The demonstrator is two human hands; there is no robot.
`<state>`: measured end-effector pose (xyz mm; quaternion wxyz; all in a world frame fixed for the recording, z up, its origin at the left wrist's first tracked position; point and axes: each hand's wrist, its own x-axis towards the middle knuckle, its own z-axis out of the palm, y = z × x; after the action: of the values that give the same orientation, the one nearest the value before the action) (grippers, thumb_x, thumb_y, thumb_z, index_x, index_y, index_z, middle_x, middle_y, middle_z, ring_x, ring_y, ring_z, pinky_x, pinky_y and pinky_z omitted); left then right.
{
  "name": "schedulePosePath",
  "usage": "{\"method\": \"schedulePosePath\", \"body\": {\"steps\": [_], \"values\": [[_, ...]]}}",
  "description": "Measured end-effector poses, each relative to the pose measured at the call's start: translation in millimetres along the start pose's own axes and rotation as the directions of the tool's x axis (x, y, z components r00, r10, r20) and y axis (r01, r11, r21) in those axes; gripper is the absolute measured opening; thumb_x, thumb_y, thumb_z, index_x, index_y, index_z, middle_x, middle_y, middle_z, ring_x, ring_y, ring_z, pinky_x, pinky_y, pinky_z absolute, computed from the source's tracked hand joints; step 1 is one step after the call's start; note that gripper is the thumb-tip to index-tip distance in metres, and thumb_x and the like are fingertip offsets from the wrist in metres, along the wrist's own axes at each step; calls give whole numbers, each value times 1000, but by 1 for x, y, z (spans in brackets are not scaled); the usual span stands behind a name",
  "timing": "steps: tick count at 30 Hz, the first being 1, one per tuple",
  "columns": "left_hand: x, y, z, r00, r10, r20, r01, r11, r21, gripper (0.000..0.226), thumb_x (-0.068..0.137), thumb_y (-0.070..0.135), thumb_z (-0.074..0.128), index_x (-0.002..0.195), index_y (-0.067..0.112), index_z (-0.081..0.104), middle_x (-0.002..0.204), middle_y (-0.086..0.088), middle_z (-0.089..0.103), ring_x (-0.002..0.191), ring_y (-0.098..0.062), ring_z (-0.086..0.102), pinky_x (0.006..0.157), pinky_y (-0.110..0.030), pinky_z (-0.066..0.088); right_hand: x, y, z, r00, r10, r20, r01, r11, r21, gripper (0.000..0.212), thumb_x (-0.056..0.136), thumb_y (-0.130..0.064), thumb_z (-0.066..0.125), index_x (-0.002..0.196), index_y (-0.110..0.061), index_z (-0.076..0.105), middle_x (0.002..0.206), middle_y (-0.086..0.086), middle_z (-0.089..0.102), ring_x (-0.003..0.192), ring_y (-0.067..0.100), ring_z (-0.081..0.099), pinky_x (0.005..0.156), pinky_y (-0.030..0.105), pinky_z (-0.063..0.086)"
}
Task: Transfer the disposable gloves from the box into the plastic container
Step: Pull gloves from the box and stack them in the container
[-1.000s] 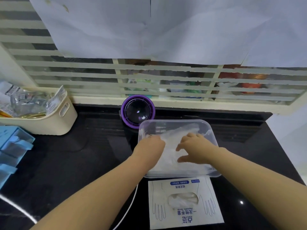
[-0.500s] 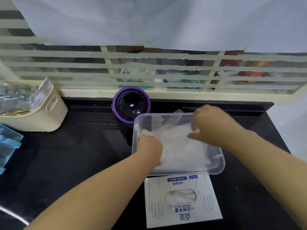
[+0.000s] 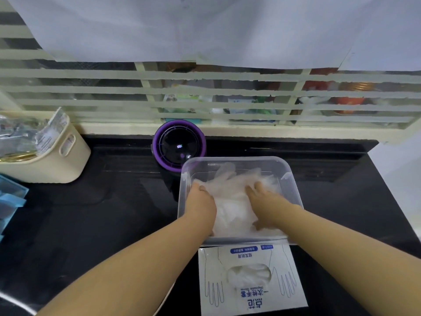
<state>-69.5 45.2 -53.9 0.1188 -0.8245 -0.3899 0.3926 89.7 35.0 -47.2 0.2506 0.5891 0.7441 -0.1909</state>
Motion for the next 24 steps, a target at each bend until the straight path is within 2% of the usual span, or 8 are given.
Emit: {"method": "schedulePosePath", "body": {"steps": [4, 9, 11, 13, 15, 17, 21, 24], "values": [[7, 8, 6, 999, 19, 44, -25, 987, 161, 68, 93, 56, 46, 142, 10, 38, 142, -17, 40, 129, -36, 34, 111, -51, 18, 9, 2, 15, 994, 62, 95, -69, 995, 72, 107, 81, -37, 71, 149, -3, -4, 151, 19, 0, 122, 33, 45, 102, 36, 42], [11, 9, 8, 996, 4, 89, -20, 983, 183, 71, 92, 58, 43, 144, 9, 37, 146, -20, 35, 133, -40, 30, 112, -54, 15, 8, 0, 7, 989, 37, 143, -46, 997, 61, 113, 80, -42, 71, 148, 0, -9, 153, 20, -2, 135, 34, 29, 108, 37, 35], [8, 6, 2, 993, 8, 115, -24, 990, 137, 68, 93, 60, 42, 139, 10, 43, 140, -18, 42, 130, -37, 34, 111, -51, 18, -2, 5, -3, 985, 11, 171, -26, 996, 84, 106, 81, -40, 71, 149, -1, -2, 154, 18, 3, 135, 35, 31, 109, 39, 34], [1, -2, -8, 992, 6, 125, -13, 998, 58, 64, 92, 62, 41, 133, 13, 50, 133, -14, 49, 125, -34, 39, 108, -47, 23, -14, 9, -17, 987, -30, 160, 10, 992, 125, 85, 86, -34, 67, 148, -4, 17, 154, 14, 17, 132, 33, 38, 108, 41, 36], [-7, -13, -17, 993, -9, 116, 11, 1000, -12, 60, 94, 59, 44, 134, 15, 51, 138, -12, 48, 129, -32, 38, 111, -47, 21, -28, 13, -33, 993, -61, 98, 52, 994, 94, 60, 91, -30, 61, 141, -8, 37, 145, 11, 37, 127, 29, 44, 107, 39, 37], [-18, -20, -25, 995, -28, 101, 33, 998, -51, 51, 97, 51, 46, 135, 16, 51, 143, -9, 45, 132, -29, 36, 112, -46, 19, -46, 15, -49, 997, -71, 11, 70, 997, 43, 49, 94, -26, 56, 139, -13, 43, 139, 7, 47, 125, 26, 46, 106, 37, 38], [-44, -26, -33, 999, -33, 14, 33, 997, -63, 40, 99, 39, 47, 132, 17, 53, 140, -8, 46, 131, -30, 37, 110, -46, 23, -82, 13, -65, 981, -77, -176, 80, 997, 13, 44, 96, -27, 53, 139, -23, 46, 144, 2, 41, 125, 24, 47, 102, 35, 39], [-63, -22, -29, 985, -61, -159, 37, 988, -150, 39, 101, 38, 43, 136, 24, 49, 135, -3, 49, 126, -26, 44, 106, -42, 29, -106, 9, -58, 933, -88, -350, 95, 995, 4, 40, 96, -35, 51, 135, -29, 49, 146, -1, 33, 111, 23, 55, 94, 35, 47]]}}
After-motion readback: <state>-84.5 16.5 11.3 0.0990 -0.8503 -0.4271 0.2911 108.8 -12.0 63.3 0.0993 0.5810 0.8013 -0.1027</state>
